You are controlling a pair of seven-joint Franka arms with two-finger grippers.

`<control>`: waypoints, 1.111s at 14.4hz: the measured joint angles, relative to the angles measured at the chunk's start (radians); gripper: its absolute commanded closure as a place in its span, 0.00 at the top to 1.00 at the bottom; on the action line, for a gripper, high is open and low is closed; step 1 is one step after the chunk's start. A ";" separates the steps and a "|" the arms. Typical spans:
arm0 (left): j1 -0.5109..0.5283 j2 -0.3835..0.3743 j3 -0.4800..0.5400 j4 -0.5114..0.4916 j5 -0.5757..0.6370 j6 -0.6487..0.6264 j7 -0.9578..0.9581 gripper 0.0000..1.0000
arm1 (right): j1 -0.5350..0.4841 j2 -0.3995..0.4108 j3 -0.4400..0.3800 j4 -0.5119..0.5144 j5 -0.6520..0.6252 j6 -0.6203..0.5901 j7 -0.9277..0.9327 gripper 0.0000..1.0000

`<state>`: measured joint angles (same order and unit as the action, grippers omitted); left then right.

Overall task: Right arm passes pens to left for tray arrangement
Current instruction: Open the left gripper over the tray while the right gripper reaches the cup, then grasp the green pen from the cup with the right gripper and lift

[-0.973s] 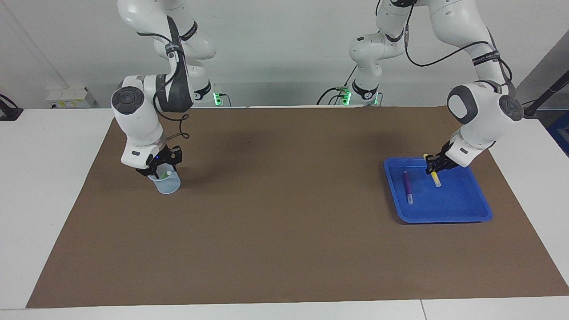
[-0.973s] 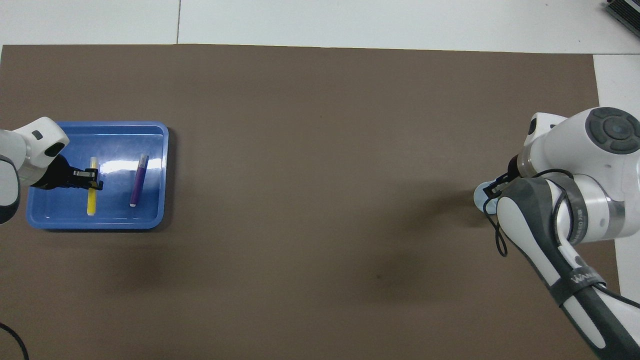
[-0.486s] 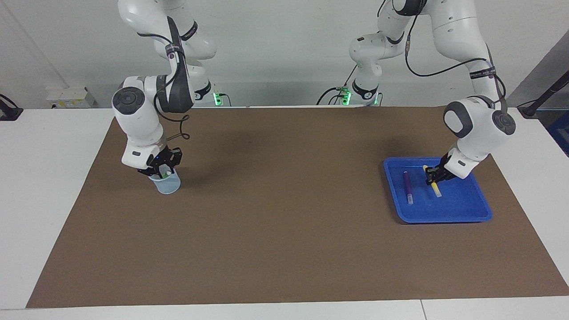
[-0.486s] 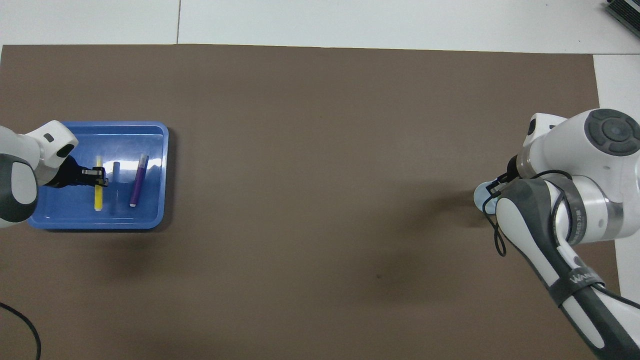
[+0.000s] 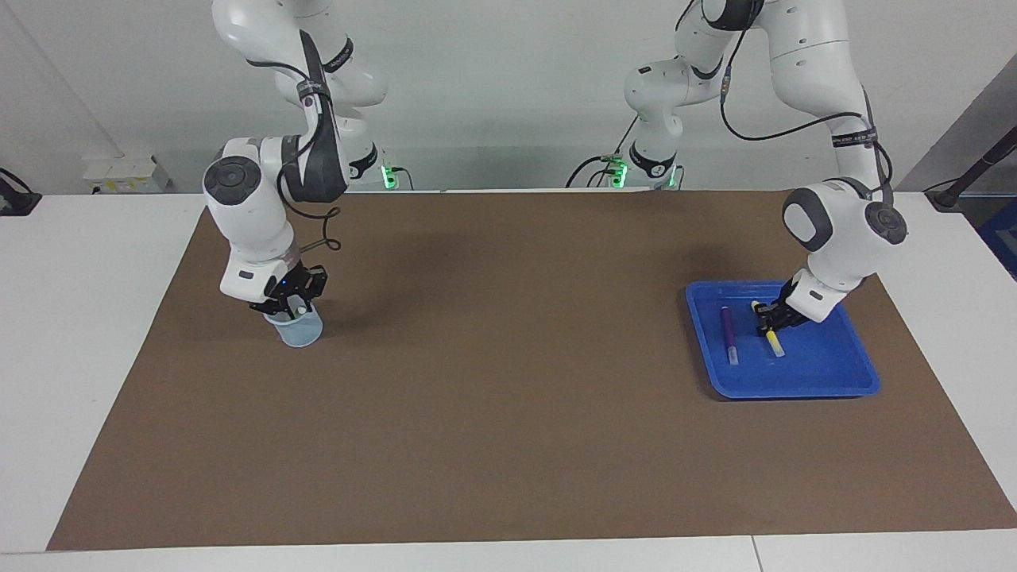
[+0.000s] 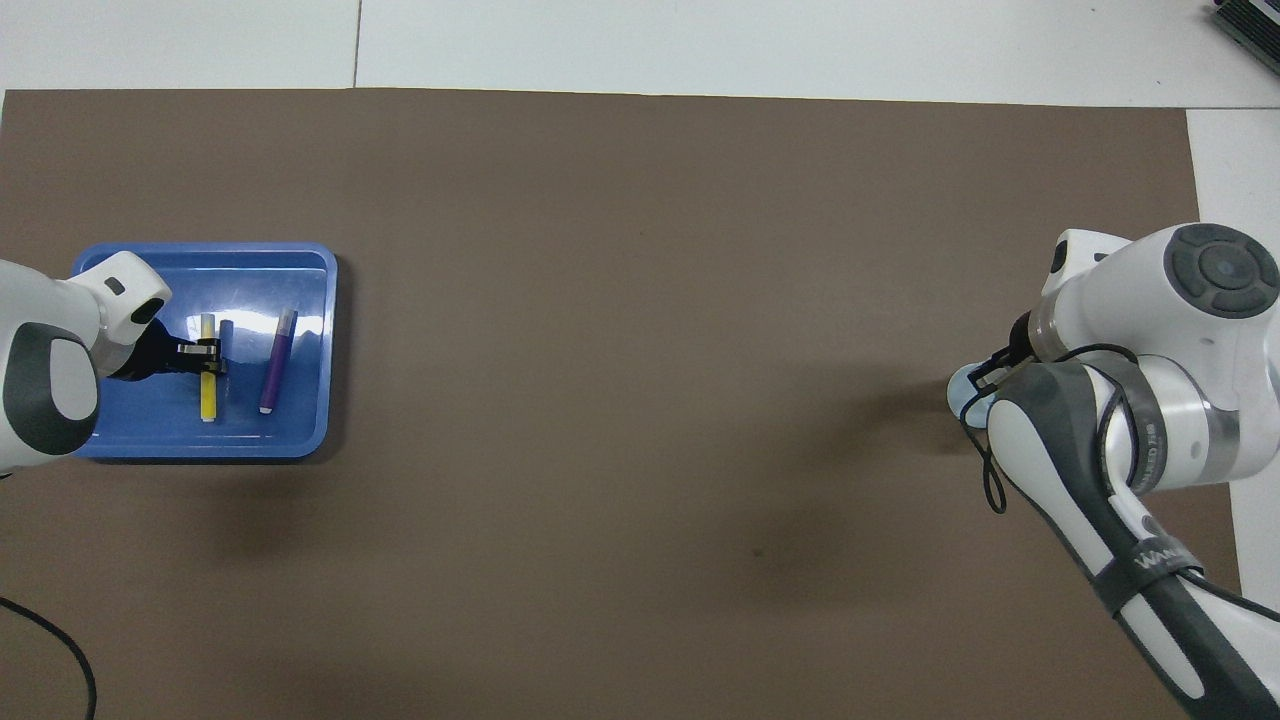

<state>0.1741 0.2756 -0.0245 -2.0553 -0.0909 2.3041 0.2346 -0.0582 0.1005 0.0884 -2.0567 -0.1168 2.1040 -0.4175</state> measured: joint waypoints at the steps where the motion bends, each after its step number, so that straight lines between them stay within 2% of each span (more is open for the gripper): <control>1: 0.000 0.000 0.000 -0.001 0.000 0.002 0.000 0.12 | 0.000 0.000 0.000 0.000 0.001 0.000 0.000 0.02; 2: 0.000 -0.001 0.000 -0.002 0.000 0.003 0.000 0.32 | -0.001 -0.002 0.001 0.002 0.001 0.001 0.000 0.00; 3: 0.000 -0.002 0.000 -0.003 0.001 0.006 0.000 0.47 | -0.002 -0.004 0.000 0.003 0.001 0.000 0.000 0.00; 4: 0.000 -0.001 -0.002 -0.005 0.001 0.012 0.001 0.50 | -0.005 -0.004 0.000 0.004 0.001 -0.001 0.000 0.00; 5: -0.001 0.000 -0.005 -0.006 0.001 0.021 0.001 0.61 | -0.006 -0.003 0.000 0.007 0.002 -0.008 0.000 0.00; 6: -0.001 0.003 -0.009 -0.006 0.001 0.029 0.001 0.68 | -0.008 -0.004 0.000 0.015 0.002 -0.028 0.000 0.00; 8: -0.001 0.007 -0.011 -0.006 0.001 0.044 0.001 0.69 | -0.010 -0.005 0.000 0.053 0.002 -0.102 -0.007 0.00; 13: -0.001 0.010 -0.009 0.005 0.001 0.042 0.001 0.69 | -0.002 -0.051 0.028 0.229 0.035 -0.344 -0.039 0.00; 16: -0.001 0.011 -0.010 0.049 0.000 -0.027 0.001 0.72 | 0.020 -0.097 0.054 0.316 0.083 -0.446 -0.039 0.00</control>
<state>0.1728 0.2864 -0.0343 -2.0060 -0.0906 2.2773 0.2360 -0.0379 0.0034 0.1425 -1.7407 -0.0337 1.6583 -0.4562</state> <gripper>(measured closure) 0.300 0.815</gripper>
